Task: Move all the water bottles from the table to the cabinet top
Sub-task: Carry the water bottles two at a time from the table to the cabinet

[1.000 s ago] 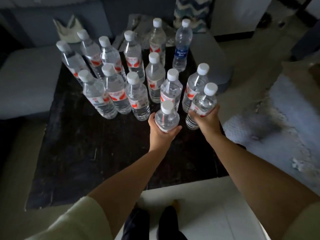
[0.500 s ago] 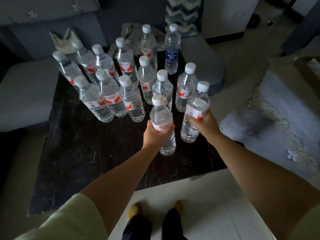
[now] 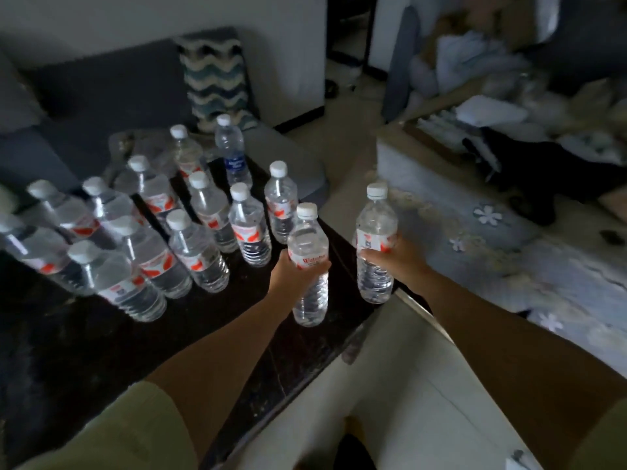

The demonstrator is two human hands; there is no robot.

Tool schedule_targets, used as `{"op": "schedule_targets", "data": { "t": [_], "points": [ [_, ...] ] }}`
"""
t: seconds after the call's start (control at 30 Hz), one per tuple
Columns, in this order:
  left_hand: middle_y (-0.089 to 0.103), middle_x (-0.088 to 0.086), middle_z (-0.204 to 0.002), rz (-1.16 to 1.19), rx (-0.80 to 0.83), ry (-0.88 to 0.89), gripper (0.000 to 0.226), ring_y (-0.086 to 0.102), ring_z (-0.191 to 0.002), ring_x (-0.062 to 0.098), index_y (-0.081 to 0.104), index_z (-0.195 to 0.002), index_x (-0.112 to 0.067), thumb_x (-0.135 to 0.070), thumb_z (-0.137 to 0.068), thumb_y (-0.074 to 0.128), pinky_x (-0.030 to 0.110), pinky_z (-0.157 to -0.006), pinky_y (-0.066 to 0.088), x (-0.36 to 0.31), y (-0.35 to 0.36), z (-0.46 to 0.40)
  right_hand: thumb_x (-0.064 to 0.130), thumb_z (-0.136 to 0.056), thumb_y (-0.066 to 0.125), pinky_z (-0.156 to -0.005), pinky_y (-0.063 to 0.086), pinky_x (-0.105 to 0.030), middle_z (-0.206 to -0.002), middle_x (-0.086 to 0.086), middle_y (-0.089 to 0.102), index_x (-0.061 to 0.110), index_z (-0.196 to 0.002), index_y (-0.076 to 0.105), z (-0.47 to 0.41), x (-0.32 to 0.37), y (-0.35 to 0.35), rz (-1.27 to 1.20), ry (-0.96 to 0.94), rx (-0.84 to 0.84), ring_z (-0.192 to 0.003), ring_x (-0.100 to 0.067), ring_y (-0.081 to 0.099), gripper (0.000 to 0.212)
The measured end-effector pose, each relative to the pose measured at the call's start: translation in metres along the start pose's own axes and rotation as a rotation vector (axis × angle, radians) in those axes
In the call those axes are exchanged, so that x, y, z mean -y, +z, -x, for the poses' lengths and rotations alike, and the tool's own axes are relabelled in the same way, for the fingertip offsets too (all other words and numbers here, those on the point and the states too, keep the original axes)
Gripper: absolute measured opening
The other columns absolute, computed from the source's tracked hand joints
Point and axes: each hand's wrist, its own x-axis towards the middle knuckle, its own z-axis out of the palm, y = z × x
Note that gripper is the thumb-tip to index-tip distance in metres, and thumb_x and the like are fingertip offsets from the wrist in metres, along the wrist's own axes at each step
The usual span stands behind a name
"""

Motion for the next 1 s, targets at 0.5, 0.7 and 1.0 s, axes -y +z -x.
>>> {"op": "schedule_targets", "data": {
  "t": [0.5, 0.7, 1.0],
  "points": [
    [0.067, 0.013, -0.114, -0.277, 0.721, 0.281, 0.061, 0.065, -0.105, 0.028, 0.057, -0.119, -0.007, -0.034, -0.071, 0.083, 0.049, -0.095, 0.051, -0.013, 0.093, 0.108, 0.037, -0.071, 0.082, -0.085, 0.053, -0.033, -0.105, -0.003, 0.071, 0.016, -0.114, 0.063, 0.243, -0.084, -0.057, -0.129, 0.328, -0.512, -0.096, -0.019, 0.067, 0.051],
    [0.069, 0.017, -0.110, -0.425, 1.003, 0.369, 0.070, 0.066, -0.104, 0.032, 0.061, -0.113, -0.005, -0.044, -0.059, 0.083, 0.049, -0.093, 0.052, -0.002, 0.145, 0.196, 0.041, -0.072, 0.080, -0.076, 0.049, -0.031, -0.083, -0.001, 0.067, 0.017, -0.107, 0.063, 0.372, -0.118, -0.063, -0.133, 0.456, -0.707, -0.078, -0.017, 0.064, 0.046],
    [0.075, 0.000, -0.094, -0.588, 1.306, 0.378, 0.061, 0.072, -0.087, 0.019, 0.069, -0.100, -0.020, -0.052, -0.050, 0.081, 0.036, -0.083, 0.059, 0.075, 0.165, 0.352, 0.038, -0.073, 0.080, -0.086, 0.054, -0.041, -0.083, -0.006, 0.073, 0.014, -0.095, 0.070, 0.572, -0.157, -0.015, -0.240, 0.649, -0.969, -0.086, -0.025, 0.070, 0.034]
  ]
}}
